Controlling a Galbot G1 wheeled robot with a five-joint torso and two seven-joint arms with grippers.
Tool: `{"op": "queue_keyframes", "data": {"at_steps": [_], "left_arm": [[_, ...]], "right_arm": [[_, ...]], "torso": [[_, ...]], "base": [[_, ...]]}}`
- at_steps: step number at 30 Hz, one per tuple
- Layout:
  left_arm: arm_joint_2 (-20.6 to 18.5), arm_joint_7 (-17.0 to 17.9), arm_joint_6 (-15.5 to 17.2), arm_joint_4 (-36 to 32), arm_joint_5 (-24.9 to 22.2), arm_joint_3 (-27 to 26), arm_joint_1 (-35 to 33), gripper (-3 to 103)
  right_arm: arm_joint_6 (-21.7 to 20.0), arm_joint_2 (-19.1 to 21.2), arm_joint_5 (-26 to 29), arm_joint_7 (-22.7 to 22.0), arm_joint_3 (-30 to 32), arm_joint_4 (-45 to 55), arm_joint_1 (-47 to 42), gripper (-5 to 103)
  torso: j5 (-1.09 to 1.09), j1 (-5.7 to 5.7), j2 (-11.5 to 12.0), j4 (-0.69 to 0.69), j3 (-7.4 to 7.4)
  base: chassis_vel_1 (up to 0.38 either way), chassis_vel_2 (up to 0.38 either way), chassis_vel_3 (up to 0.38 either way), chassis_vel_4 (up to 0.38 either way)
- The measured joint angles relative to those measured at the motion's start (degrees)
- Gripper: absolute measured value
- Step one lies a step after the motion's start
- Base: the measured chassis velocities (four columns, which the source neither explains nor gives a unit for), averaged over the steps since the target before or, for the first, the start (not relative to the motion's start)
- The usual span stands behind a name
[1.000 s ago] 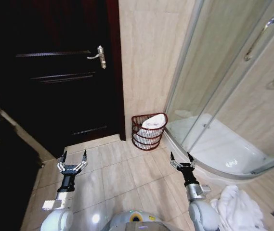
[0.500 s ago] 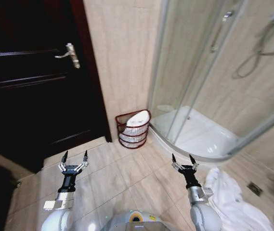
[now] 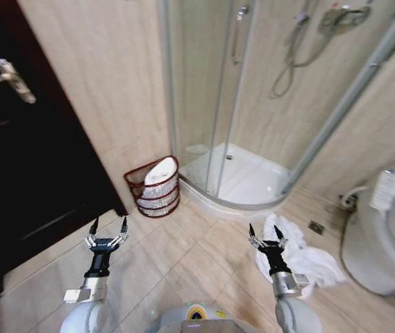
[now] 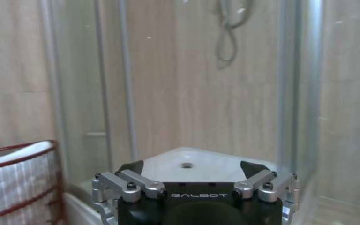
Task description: Discard the used towel into the hamper.
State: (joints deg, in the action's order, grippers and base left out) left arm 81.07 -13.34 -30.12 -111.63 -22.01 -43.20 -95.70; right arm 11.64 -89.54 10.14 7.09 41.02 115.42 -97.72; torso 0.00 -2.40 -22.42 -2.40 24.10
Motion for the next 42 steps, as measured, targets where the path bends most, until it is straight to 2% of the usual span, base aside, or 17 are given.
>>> {"op": "queue_keyframes", "data": {"at_steps": [25, 38, 42], "left_arm": [[0.0, -0.2, -0.5, 0.3, -0.6, -0.1, 0.3, 100], [-0.5, -0.8, -1.5, 0.5, -2.1, -0.3, 0.7, 100], [-0.6, -1.1, -1.5, 0.5, -2.6, -0.3, 0.9, 100]], "right_arm": [[0.8, -1.9, 0.1, -1.2, 0.2, 0.5, -1.8, 100], [1.3, -2.6, -0.3, -4.8, 0.4, 0.0, -2.4, 100], [2.7, -2.6, -0.6, -5.0, 0.4, -1.1, -1.5, 100]], "torso": [[0.0, 2.35, 5.6, 0.0, -3.24], [0.0, 2.38, 6.0, -0.02, -3.39], [0.0, 2.38, 5.9, -0.01, -3.33]], "base": [[-0.121, -0.125, -0.121, -0.124], [-0.033, -0.041, -0.028, -0.036], [0.0, 0.0, 0.0, 0.0]]}}
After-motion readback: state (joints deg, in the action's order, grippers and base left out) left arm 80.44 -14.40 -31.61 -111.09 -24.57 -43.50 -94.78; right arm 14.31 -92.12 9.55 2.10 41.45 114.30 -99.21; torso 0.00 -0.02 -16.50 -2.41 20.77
